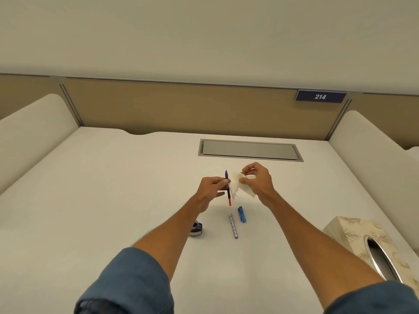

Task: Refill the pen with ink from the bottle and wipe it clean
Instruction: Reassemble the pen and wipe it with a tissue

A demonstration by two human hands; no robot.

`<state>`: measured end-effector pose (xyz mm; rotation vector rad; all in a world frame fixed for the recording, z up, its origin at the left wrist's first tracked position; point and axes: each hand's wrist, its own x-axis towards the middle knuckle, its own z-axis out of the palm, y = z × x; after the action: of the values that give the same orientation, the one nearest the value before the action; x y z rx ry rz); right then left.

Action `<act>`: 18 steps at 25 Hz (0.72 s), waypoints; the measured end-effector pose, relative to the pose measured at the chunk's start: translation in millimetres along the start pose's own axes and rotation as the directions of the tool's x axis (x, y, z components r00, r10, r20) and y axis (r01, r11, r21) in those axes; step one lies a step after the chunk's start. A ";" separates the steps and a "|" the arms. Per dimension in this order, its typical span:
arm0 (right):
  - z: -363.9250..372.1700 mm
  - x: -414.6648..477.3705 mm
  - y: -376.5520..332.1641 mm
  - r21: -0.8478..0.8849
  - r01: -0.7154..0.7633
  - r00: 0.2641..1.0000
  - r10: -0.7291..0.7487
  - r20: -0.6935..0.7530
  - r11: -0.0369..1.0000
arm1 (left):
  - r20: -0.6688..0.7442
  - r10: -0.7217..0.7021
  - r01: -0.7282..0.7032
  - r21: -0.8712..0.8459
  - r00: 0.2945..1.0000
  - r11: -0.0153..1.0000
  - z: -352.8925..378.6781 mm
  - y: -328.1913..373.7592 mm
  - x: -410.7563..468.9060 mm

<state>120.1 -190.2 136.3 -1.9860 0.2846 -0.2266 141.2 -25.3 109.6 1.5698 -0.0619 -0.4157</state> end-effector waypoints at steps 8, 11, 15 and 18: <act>7.5 2.8 3.5 -0.014 0.077 0.979 -0.073 0.191 0.997 | -0.095 0.078 -0.066 0.118 0.992 0.991 -13.2 -0.3 -2.6; 14.4 2.3 1.6 0.017 0.111 0.980 -0.112 0.162 0.994 | -0.076 0.050 -0.041 0.122 0.996 0.992 -15.4 -1.6 -6.7; 23.5 3.1 -1.0 0.044 0.083 0.993 -0.087 0.078 0.996 | -0.136 0.069 -0.059 0.080 0.988 0.995 -18.7 -6.1 -4.0; 30.4 4.5 -2.9 0.120 0.023 0.994 -0.036 0.107 0.992 | -0.187 0.073 -0.066 0.042 0.980 0.997 -22.5 -7.6 1.3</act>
<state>133.4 -164.1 126.4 -1.8782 0.1680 -0.1500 147.5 -3.8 101.5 1.6300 0.0217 -0.2107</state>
